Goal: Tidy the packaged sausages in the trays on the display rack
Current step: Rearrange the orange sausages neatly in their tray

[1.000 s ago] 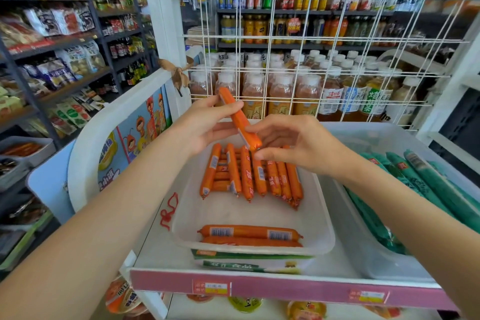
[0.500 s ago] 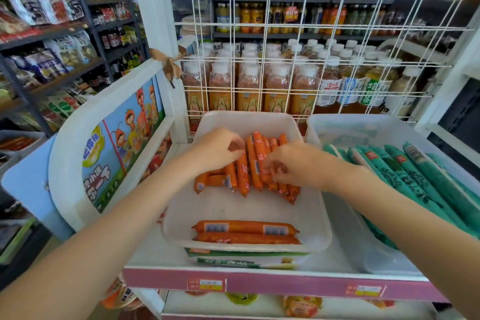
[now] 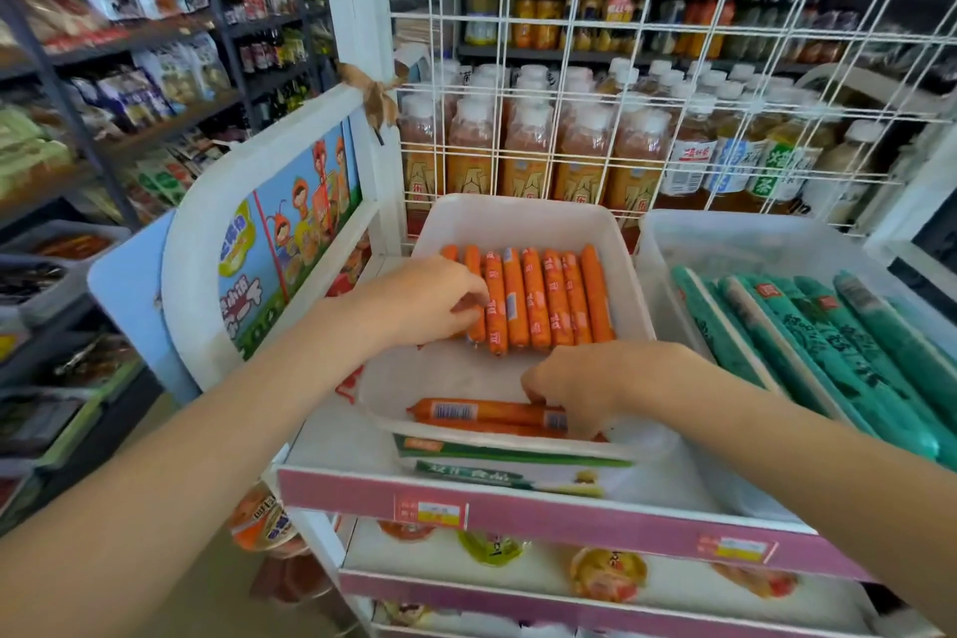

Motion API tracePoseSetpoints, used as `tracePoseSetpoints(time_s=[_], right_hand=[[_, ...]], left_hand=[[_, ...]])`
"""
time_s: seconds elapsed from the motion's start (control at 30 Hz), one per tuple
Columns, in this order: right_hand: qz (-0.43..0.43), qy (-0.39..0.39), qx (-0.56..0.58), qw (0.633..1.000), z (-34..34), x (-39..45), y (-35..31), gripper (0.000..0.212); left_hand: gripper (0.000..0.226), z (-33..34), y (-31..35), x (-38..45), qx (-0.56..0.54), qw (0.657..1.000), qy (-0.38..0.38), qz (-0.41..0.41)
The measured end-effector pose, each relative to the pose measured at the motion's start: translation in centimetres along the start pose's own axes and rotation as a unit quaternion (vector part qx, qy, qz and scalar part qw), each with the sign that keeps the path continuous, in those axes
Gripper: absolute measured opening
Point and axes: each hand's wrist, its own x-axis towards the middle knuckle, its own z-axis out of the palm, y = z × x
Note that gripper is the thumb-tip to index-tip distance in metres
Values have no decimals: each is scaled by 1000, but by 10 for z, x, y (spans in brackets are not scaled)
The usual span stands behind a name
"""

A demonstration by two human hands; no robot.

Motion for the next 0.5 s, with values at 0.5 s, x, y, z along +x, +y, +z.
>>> tracePoseSetpoints(time_s=[0.5], right_hand=[[-19,218,153,964,-33,-19,33,42]], left_hand=[[41,-13,8,-4,-93,992,-85,21]])
